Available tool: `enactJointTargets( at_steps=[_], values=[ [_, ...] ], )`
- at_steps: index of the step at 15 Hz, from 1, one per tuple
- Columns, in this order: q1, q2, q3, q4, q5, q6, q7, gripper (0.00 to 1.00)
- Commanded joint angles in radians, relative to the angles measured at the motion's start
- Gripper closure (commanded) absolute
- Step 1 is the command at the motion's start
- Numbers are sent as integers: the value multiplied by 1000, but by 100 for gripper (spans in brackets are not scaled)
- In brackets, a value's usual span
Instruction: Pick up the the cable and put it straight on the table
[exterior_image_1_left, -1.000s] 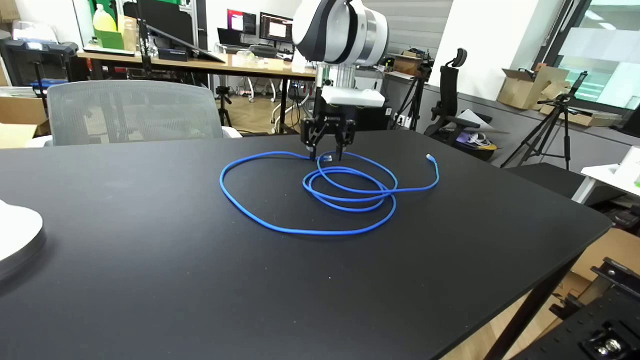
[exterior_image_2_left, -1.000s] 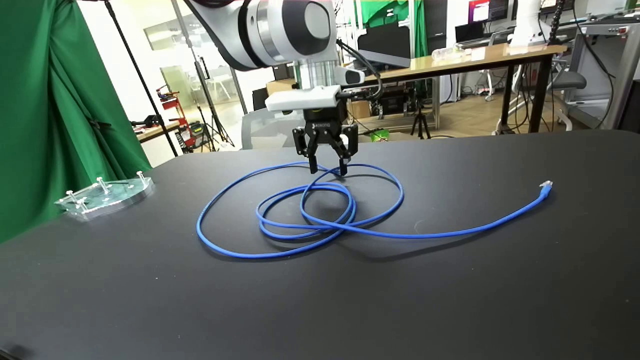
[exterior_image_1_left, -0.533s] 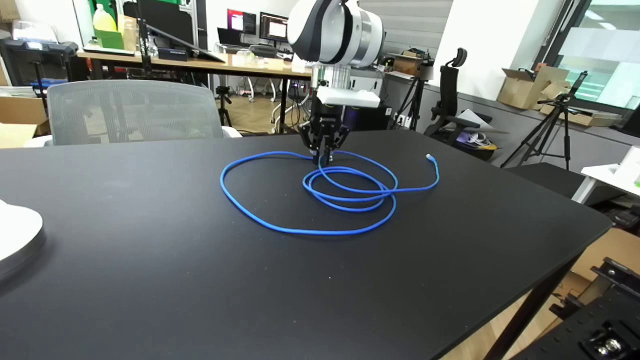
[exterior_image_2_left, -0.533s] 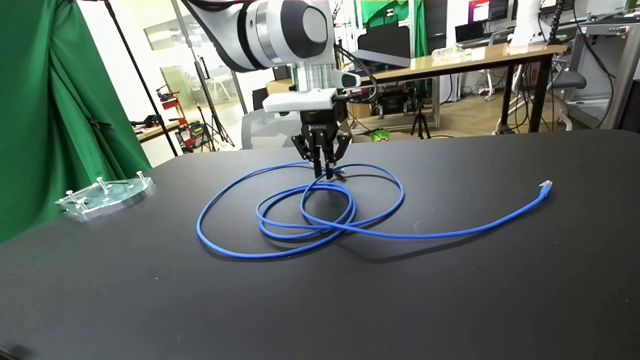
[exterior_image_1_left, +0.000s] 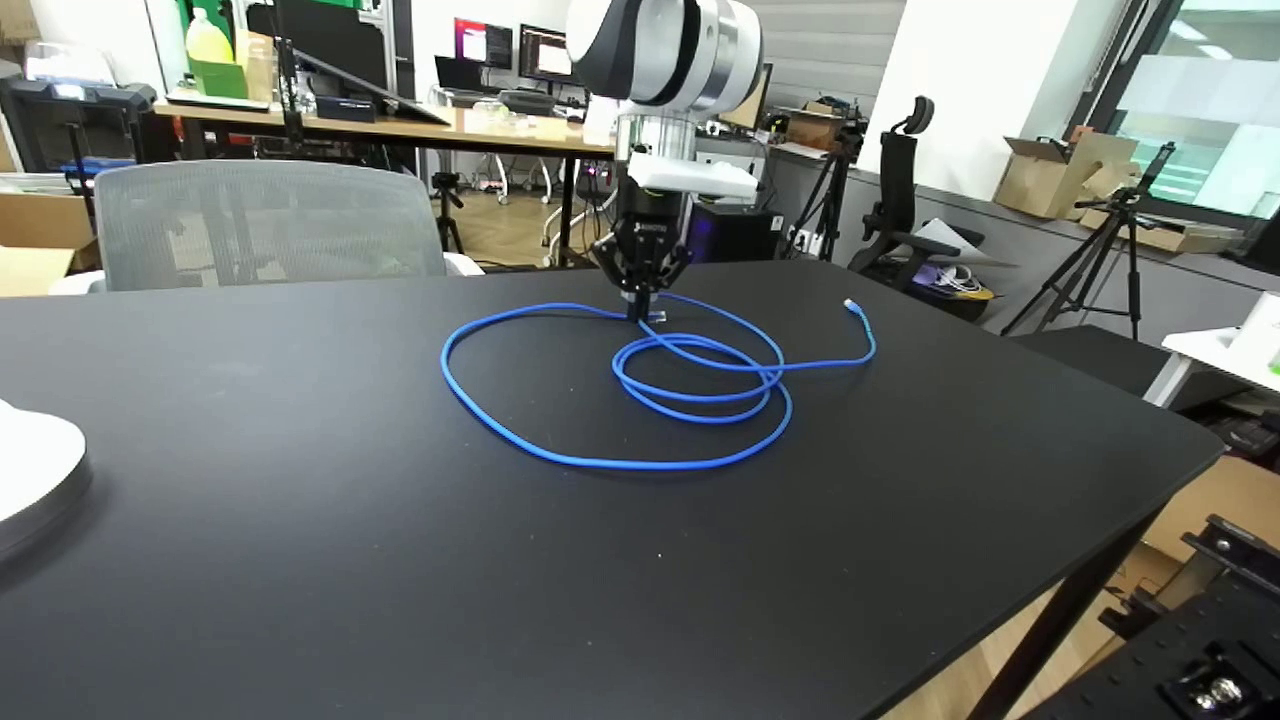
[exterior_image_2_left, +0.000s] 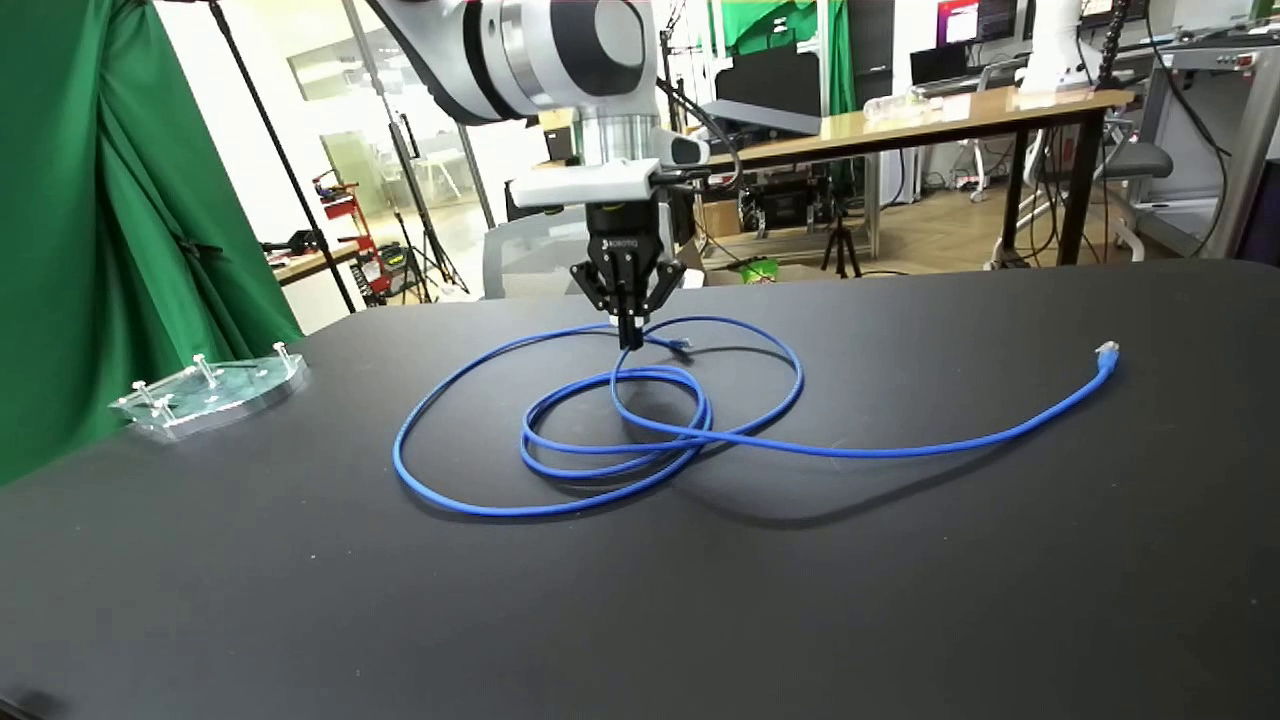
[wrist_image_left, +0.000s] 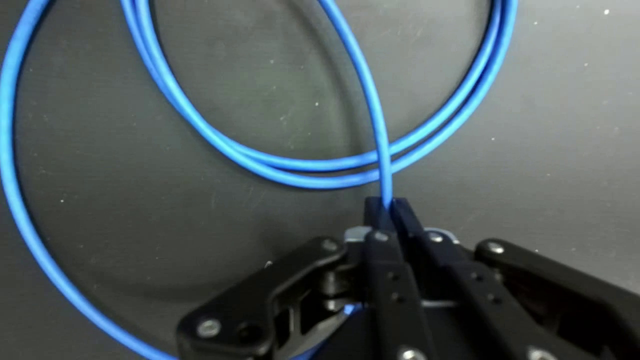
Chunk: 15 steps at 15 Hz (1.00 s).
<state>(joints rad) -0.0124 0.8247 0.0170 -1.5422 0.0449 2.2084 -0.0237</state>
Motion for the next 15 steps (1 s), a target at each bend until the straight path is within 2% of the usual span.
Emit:
enactJointTargets(
  at_steps=[1,8,15],
  values=[
    [-10,-89,6,-48,8,-51,-8,98],
    [-28,-239,-32,-144,-14,-66,-12,98],
    [-87,-349,-99,-242,-9,-49,17,98]
  ],
)
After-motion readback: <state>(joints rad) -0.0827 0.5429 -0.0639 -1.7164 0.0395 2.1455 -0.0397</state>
